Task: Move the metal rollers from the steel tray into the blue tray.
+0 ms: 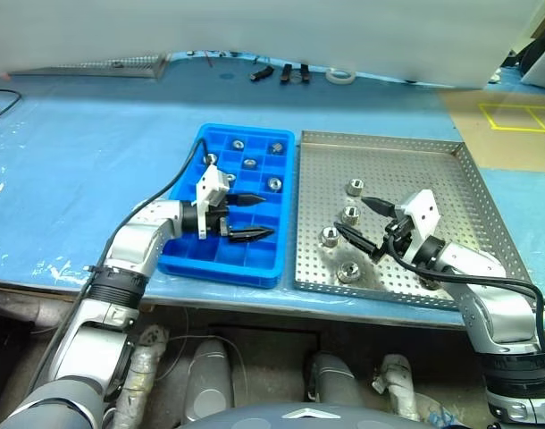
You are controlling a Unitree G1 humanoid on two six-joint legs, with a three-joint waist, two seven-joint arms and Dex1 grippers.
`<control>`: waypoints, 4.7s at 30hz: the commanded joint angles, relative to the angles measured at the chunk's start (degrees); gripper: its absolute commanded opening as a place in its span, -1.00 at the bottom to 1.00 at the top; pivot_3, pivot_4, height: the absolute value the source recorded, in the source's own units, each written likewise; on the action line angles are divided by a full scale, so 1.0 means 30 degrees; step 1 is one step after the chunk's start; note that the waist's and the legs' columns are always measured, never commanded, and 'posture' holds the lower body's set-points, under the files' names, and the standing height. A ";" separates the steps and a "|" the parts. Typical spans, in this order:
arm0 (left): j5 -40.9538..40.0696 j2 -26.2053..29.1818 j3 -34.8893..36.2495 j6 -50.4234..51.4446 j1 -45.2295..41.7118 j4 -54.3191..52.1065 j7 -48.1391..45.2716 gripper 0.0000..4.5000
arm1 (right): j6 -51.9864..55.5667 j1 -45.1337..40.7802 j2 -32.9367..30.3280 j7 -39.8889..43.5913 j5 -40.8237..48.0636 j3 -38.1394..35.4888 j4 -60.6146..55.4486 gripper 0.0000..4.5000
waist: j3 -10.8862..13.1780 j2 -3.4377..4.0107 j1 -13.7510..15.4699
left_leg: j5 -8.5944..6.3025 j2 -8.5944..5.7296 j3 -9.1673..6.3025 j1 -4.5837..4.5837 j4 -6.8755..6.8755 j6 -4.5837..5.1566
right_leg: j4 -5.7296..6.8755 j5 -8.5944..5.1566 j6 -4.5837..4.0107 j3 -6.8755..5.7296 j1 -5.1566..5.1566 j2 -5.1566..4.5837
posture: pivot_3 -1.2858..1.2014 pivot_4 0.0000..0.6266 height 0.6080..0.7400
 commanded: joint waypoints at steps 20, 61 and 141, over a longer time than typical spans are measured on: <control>0.0009 -0.0039 0.0194 -0.0687 -0.0581 0.0152 -0.0618 1.00 | -0.0558 0.0557 0.0009 -0.0570 0.0171 -0.0458 -0.1018 0.99 | 0.0000 0.0000 -0.0029 | 0.0000 0.0000 0.0004 -0.0002 -0.0006 0.0000 | -0.0011 0.0000 0.0000 0.0002 0.0000 0.0001 | -0.05 -0.52 1.00; 1.1796 -0.8242 -0.4689 -1.0903 -1.1929 2.0317 0.0650 1.00 | 0.0634 1.1005 0.2769 -0.6207 0.0166 -0.3787 -1.0876 0.99 | 0.0004 -0.0016 -0.2465 | -0.0107 -0.0314 0.0072 -0.0086 0.0019 0.0285 | -0.0114 -0.0093 0.0192 0.0007 0.0017 -0.0320 | -0.45 -0.52 1.00; 0.6458 -0.0082 0.2209 -0.0867 0.0270 -0.0150 1.1099 -0.24 | 0.0425 -0.6425 0.0716 0.3614 0.0354 0.4470 0.0619 1.00 | 0.0014 -0.0005 0.1544 | -0.0033 -0.0216 -0.0034 -0.0139 0.0006 0.0168 | 0.0007 -0.0079 0.0141 -0.0109 -0.0029 -0.0284 | 0.19 -0.52 1.00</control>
